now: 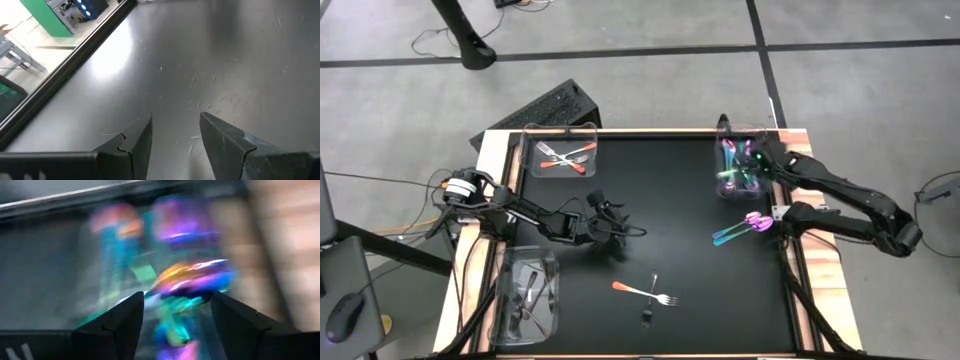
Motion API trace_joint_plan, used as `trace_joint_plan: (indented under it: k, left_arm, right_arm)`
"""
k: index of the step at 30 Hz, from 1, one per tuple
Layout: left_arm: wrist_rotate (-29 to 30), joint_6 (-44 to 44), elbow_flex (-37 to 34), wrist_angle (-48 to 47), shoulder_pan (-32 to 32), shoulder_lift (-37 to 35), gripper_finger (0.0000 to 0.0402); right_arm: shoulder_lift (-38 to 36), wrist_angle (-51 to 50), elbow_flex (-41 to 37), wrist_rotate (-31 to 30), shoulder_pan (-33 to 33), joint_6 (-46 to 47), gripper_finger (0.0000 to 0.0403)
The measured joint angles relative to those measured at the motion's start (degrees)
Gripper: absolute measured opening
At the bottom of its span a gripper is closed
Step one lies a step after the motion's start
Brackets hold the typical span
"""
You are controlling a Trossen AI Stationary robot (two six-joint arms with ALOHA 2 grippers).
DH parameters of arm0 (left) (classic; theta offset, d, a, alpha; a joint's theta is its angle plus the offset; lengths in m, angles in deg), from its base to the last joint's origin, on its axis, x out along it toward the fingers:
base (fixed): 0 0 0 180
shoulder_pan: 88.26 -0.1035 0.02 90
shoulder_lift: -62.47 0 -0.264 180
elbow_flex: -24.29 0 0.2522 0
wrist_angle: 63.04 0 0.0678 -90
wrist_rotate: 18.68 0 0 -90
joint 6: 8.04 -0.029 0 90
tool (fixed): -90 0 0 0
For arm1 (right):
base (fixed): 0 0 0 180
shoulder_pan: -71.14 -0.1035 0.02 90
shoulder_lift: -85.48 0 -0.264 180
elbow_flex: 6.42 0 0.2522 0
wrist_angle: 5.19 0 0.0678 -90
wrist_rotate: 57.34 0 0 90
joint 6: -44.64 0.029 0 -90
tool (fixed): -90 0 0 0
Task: Sort silverware by color (type)
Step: Put the violet spoon into the top right transparent bin
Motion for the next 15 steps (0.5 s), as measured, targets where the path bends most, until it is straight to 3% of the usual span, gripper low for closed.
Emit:
trace_joint_plan:
  k: [4,11,15]
  left_arm:
    - [0.0,0.8,0.0,0.1,0.0,0.0,0.0155]
    - [0.0,2.2,0.0,0.3,0.0,0.0,0.0155]
    - [0.0,2.4,0.0,1.3,0.0,0.0,0.0155]
  right_arm:
    - [-1.0,8.1,0.0,5.3,-4.7,-7.9,0.0249]
    - [-1.2,8.4,0.8,1.3,-9.5,-11.3,0.0249]
    - [-0.8,8.5,0.9,5.7,-12.9,-14.4,0.0249]
